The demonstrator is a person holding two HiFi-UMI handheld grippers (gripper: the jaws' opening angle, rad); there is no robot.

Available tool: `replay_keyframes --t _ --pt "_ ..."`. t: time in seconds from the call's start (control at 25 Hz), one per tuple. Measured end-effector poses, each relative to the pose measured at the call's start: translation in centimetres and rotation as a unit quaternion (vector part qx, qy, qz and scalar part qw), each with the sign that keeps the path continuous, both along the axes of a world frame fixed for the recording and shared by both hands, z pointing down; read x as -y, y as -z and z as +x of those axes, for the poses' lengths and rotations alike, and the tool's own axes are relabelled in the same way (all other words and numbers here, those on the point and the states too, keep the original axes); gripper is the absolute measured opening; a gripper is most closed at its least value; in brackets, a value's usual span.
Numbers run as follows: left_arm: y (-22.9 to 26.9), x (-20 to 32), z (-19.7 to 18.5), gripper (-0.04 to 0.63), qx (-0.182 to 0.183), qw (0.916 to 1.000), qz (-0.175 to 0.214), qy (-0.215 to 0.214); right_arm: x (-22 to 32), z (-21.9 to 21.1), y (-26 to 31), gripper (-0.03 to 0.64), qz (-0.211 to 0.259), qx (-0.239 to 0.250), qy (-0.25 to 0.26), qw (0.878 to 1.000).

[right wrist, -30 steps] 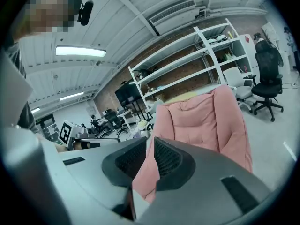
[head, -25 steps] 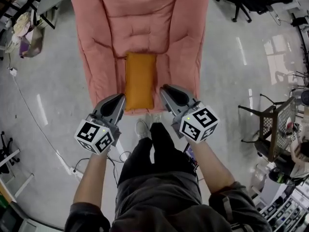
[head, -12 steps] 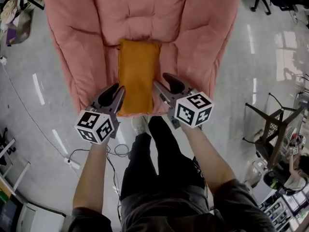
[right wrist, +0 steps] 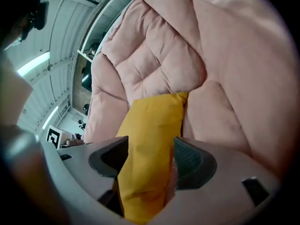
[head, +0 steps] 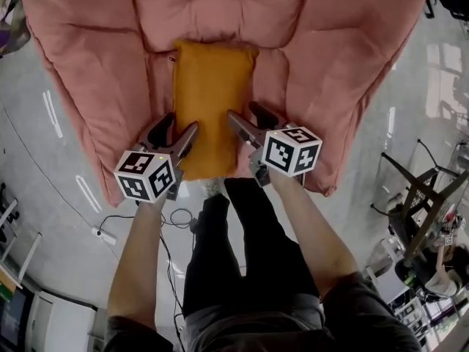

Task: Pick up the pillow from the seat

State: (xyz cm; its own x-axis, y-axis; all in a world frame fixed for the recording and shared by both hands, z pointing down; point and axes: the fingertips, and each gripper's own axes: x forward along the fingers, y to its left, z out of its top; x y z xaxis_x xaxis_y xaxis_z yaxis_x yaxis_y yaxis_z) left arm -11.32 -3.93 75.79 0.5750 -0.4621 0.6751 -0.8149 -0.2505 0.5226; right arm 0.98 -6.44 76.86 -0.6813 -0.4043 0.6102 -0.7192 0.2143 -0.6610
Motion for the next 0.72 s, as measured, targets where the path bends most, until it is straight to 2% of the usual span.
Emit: replay_keyframes --t 0.2,0.4,0.6,0.72 --pt "-2.5 -0.6 -0.3 0.322 -0.045 0.9977 -0.038 0.033 -0.8 -0.9 -2.8 0.267 -0.048 0.048 -0.022 0.997" --pt "-3.4 -0.8 0.4 0.307 -0.073 0.9953 -0.05 0.041 -1.0 -1.5 -3.5 0.265 -0.06 0.104 -0.029 0.992" --pt "-2.3 -1.2 0.9 0.244 -0.087 0.9943 -0.055 0.028 -1.2 -1.6 -2.1 0.217 -0.044 0.097 -0.016 0.994" --pt "-0.6 -1.5 1.4 0.221 -0.099 0.9933 -0.049 0.035 -1.1 -1.3 0.2 0.199 -0.016 0.082 -0.011 0.996"
